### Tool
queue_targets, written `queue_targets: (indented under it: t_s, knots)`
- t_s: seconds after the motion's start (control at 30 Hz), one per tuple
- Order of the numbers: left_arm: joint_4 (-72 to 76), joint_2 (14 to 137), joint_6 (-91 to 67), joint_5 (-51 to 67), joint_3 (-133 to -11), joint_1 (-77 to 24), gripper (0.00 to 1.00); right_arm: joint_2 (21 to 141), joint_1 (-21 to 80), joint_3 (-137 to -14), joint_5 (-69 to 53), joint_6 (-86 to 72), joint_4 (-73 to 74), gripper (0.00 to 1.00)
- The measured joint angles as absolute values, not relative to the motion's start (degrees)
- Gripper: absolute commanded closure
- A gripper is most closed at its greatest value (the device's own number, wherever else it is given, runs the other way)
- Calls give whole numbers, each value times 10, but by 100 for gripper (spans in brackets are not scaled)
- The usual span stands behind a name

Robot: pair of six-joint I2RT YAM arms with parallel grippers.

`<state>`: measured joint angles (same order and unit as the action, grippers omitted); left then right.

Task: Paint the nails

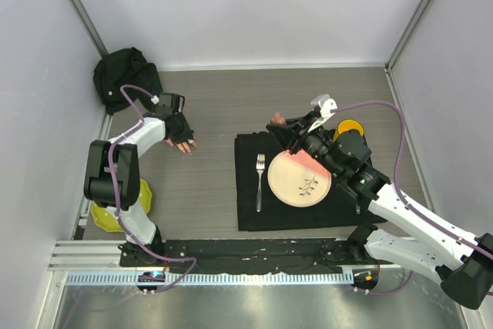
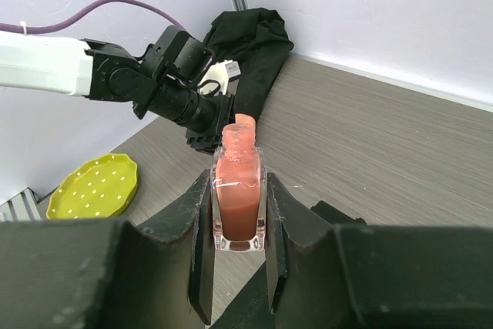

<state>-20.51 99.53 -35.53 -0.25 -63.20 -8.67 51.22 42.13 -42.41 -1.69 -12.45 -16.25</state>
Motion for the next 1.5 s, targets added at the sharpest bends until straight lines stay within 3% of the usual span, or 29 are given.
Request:
queue_targets:
  t_s: [0.37,0.6,0.8,1.13,1.5]
  knots:
    - [-246,860,-361,50,-634,-90,100,513,421,-425,-20,-131,-157,99]
    - [-300,724,-354,159,-645,-100,100,536,421,-452,-56,-134,-93,99]
    - [-336,630,-356,218,-695,-180,100,578,421,-518,-149,-118,8,99]
    - [-342,584,-382,169,-774,-390,100,598,421,-569,-276,-99,91,99]
    - [-361,631,-383,83,-809,-466,100,599,428,-576,-310,-84,111,99]
